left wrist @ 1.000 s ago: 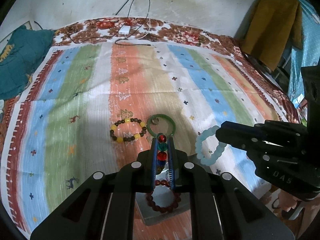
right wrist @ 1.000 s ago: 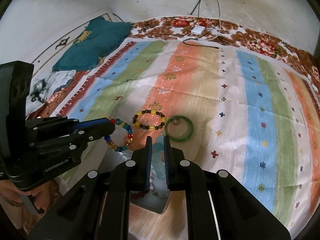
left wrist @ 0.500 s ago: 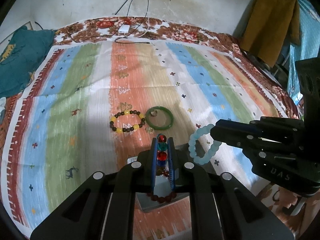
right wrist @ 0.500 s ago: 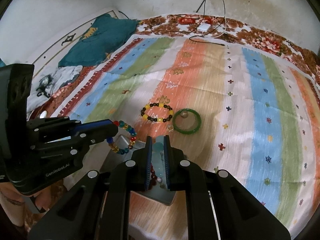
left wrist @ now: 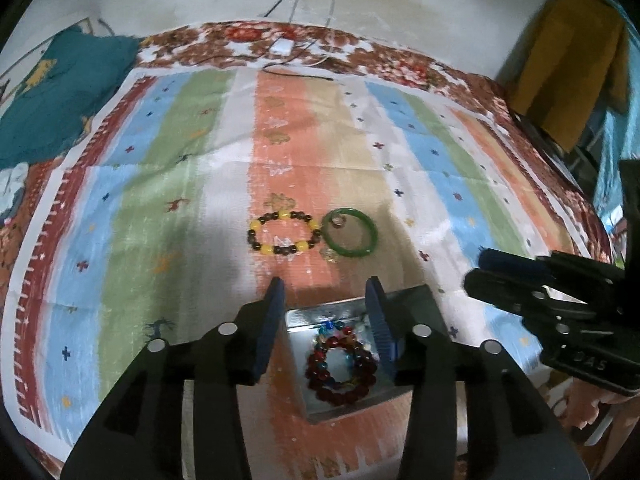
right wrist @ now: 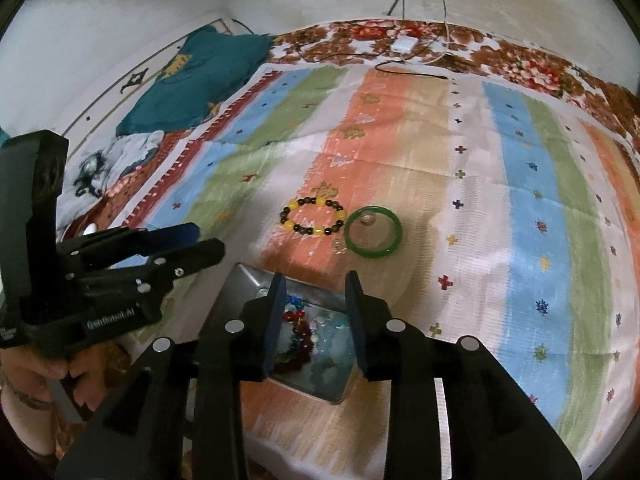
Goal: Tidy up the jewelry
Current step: 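Open both tools to drop the bracelets into the tin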
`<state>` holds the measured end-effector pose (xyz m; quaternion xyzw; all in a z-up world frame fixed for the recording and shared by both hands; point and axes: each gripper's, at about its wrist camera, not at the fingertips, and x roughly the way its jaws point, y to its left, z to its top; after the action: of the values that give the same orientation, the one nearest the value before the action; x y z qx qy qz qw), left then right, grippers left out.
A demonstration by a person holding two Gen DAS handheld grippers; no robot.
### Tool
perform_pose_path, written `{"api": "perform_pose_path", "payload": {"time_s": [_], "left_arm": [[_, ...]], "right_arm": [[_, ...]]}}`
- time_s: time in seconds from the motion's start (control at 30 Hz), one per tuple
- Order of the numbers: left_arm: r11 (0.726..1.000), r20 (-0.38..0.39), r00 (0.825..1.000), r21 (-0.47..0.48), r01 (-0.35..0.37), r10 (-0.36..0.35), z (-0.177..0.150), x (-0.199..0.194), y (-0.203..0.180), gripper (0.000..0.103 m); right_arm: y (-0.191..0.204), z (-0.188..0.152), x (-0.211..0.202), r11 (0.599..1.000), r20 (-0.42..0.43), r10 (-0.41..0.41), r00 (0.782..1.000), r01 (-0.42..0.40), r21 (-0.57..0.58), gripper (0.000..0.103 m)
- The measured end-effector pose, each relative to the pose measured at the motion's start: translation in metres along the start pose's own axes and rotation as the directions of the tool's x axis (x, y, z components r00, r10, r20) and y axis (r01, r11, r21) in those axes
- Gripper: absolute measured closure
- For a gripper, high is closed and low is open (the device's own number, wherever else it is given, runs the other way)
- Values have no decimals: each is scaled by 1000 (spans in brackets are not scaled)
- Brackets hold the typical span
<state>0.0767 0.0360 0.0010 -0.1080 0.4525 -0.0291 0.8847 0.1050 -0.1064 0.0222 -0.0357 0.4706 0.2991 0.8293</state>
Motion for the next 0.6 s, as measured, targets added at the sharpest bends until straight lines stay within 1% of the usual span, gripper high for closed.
{"api": "perform_pose_path", "payload": {"time_s": [0.03, 0.2, 0.23, 0.27, 0.33, 0.5, 0.6], "left_arm": [[1000, -5, 1000, -10, -1, 1, 1, 2, 3, 56], [1000, -17, 1000, -25, -15, 15, 5, 9, 8, 43], [999, -23, 1000, -29, -16, 15, 6, 11, 10, 40], [999, -28, 1000, -32, -13, 12, 7, 13, 10, 37], [999, -39, 999, -41, -4, 2, 9, 16, 12, 33], [998, -65, 998, -55, 5, -8, 14, 27, 17, 28], [998, -83, 997, -61, -10, 5, 18, 36, 21, 25]], "right_arm": [[-2, 0, 1, 1000, -1, -3, 1000, 3, 4, 67], [-8, 5, 4, 999, -1, -19, 1000, 19, 28, 58], [-9, 5, 5, 999, -2, -22, 1000, 22, 31, 53], [-10, 5, 6, 999, -2, -25, 1000, 25, 34, 52], [-13, 6, 8, 999, -5, -31, 1000, 31, 40, 46], [-19, 9, 15, 997, -22, -47, 999, 48, 59, 38], [-24, 11, 20, 996, -35, -49, 998, 52, 79, 37]]}}
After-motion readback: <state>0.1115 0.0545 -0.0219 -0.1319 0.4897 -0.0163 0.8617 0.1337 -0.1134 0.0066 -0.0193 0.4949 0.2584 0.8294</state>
